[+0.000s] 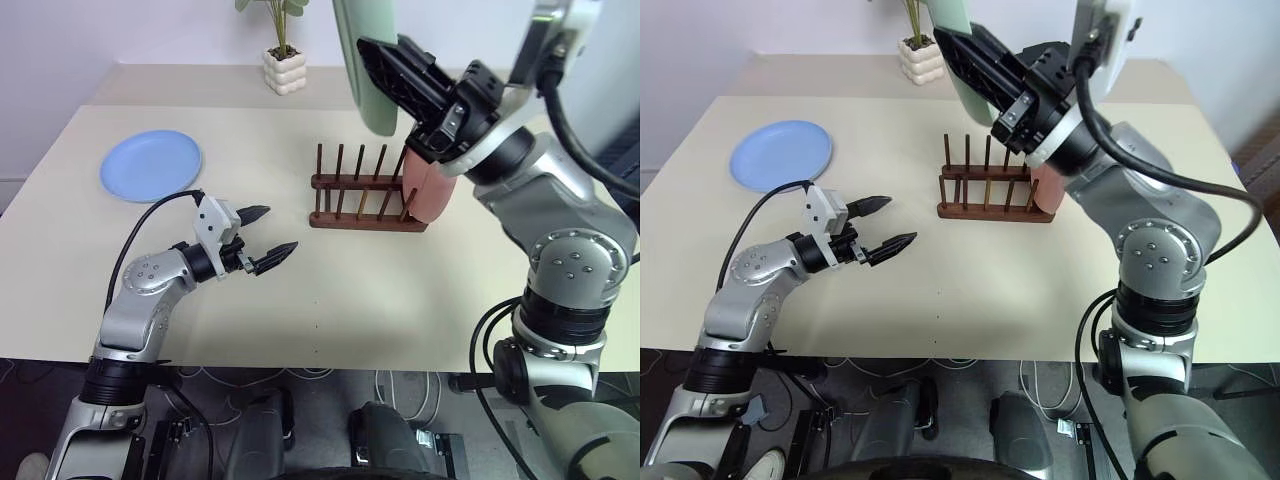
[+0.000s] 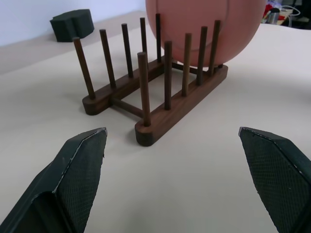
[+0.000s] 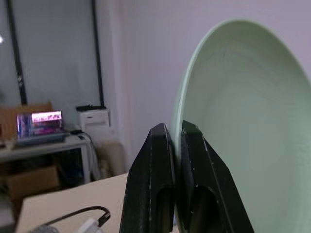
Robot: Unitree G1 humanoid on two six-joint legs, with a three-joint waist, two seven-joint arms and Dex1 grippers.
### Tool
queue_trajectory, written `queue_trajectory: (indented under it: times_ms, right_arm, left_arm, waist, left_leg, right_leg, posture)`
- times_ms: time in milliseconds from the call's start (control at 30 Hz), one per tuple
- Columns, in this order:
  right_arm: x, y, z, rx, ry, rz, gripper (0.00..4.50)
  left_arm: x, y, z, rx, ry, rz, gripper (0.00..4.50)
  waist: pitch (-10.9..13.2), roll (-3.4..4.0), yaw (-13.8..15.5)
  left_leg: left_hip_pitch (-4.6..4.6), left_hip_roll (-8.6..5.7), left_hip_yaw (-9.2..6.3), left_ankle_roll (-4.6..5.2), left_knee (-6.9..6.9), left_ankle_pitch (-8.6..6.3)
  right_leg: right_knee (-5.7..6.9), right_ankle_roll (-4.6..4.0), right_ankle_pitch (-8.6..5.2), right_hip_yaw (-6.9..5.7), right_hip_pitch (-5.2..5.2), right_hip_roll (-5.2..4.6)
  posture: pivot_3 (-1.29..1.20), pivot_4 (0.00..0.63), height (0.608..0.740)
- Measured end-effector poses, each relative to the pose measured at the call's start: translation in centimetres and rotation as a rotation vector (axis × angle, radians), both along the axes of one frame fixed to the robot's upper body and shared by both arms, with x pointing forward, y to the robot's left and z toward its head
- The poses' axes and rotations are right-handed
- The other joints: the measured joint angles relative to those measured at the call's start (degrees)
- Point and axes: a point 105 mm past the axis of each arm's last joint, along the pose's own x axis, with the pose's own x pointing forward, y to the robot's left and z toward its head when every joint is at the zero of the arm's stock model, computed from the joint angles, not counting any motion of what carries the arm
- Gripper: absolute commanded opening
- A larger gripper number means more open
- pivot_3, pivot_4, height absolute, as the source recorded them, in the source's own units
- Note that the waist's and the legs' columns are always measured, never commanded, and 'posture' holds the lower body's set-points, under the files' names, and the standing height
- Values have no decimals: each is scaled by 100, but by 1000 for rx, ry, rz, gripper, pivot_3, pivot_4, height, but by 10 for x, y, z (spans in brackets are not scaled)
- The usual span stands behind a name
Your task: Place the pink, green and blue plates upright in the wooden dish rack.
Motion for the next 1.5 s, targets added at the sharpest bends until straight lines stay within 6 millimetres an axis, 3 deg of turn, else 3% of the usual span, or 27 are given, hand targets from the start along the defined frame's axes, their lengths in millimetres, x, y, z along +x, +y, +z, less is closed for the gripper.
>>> queue_trajectory:
  times_ms: [200, 500, 867, 967, 1167, 1333, 1500]
  right_arm:
    - [32, -20, -38, 176, 299, -107, 13]
    - [38, -22, -49, 252, 407, -130, 13]
    - [54, -39, -65, 314, 522, -198, 13]
    - [55, -40, -67, 315, 530, -204, 1067]
    - [55, -40, -67, 310, 529, -207, 3955]
    - [56, -43, -65, 259, 496, -233, 3955]
    - [53, -46, -49, 97, 356, -299, 3955]
  left_arm:
    - [-2, 3, 0, 2, -4, 11, 4500]
    - [-3, 2, 2, -11, -3, -4, 4500]
    - [-4, 2, 2, -12, -5, -11, 4500]
    - [-4, 2, 2, -12, -6, -12, 4500]
    - [-4, 1, 3, -15, -17, -19, 4500]
    - [-5, 1, 2, -18, -16, -20, 4500]
    - [-5, 1, 1, -18, -13, -15, 4500]
  waist:
    - [1, 1, -5]
    - [1, 1, -19]
    - [1, 1, -21]
    - [1, 1, -20]
    - [1, 1, -22]
    - [1, 1, -20]
    - [1, 2, -18]
  left_leg:
    - [-1, -1, 2, -1, -4, 1]
    - [-2, 0, 2, -3, -7, 2]
    - [-2, 0, 3, -3, -9, 2]
    - [-2, 0, 3, -3, -9, 2]
    - [-2, 0, 3, -3, -9, 2]
    - [-2, 0, 3, -2, -9, 1]
    - [-2, 0, 4, -2, -10, 1]
  right_leg:
    - [0, 0, 0, 1, -5, 1]
    - [1, 0, 0, 2, -8, 3]
    - [1, 0, 0, 2, -9, 3]
    - [1, 0, 0, 2, -9, 3]
    - [1, 0, 0, 2, -10, 3]
    - [0, 0, 0, 3, -10, 3]
    - [0, 0, 0, 3, -11, 3]
  posture:
    - [0, 150, 732]
    - [0, 150, 732]
    - [0, 150, 732]
    - [0, 150, 732]
    - [0, 150, 732]
    - [0, 150, 732]
    - [0, 150, 732]
